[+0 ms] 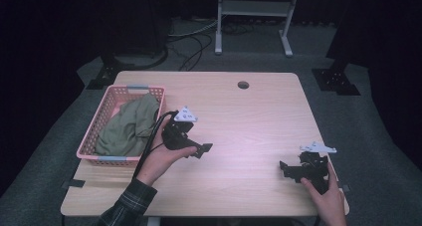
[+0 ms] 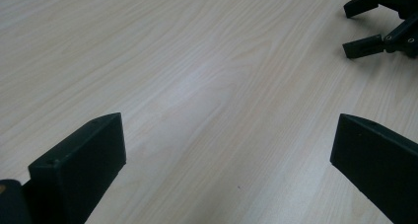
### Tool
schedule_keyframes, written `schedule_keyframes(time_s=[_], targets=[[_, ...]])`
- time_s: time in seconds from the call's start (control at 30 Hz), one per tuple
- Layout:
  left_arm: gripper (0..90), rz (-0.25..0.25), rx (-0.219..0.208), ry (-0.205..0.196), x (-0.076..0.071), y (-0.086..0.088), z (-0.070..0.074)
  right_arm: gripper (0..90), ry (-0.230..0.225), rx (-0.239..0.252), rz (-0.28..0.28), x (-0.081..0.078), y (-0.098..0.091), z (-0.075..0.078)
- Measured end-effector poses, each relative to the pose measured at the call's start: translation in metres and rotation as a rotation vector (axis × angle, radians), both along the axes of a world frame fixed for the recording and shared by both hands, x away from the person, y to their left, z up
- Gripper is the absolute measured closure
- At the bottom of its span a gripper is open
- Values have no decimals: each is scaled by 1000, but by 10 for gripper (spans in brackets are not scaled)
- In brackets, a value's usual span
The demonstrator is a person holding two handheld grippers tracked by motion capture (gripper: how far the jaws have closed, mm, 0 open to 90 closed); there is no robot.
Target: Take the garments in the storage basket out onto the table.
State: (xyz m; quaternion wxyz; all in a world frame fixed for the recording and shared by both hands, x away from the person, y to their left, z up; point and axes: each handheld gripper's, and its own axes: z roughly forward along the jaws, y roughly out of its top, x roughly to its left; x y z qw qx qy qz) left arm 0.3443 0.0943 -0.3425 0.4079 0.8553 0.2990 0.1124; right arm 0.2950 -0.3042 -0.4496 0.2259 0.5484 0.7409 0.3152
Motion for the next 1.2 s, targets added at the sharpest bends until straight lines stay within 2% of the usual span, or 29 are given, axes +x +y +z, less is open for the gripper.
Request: schedule_keyframes(time_s=[0.17, 0.43, 0.93, 1.2], targets=[[0, 2, -14, -7, 3, 2, 8, 0, 0, 0, 0, 0, 0, 0], [0, -3, -19, -11, 8, 5, 13, 0, 0, 0, 0, 0, 0, 0], [0, -25, -53, 2, 13, 21, 22, 0, 1, 1, -1, 0, 0, 0], [0, -10, -70, 2, 16, 33, 26, 0, 0, 1, -1, 0, 0, 0]])
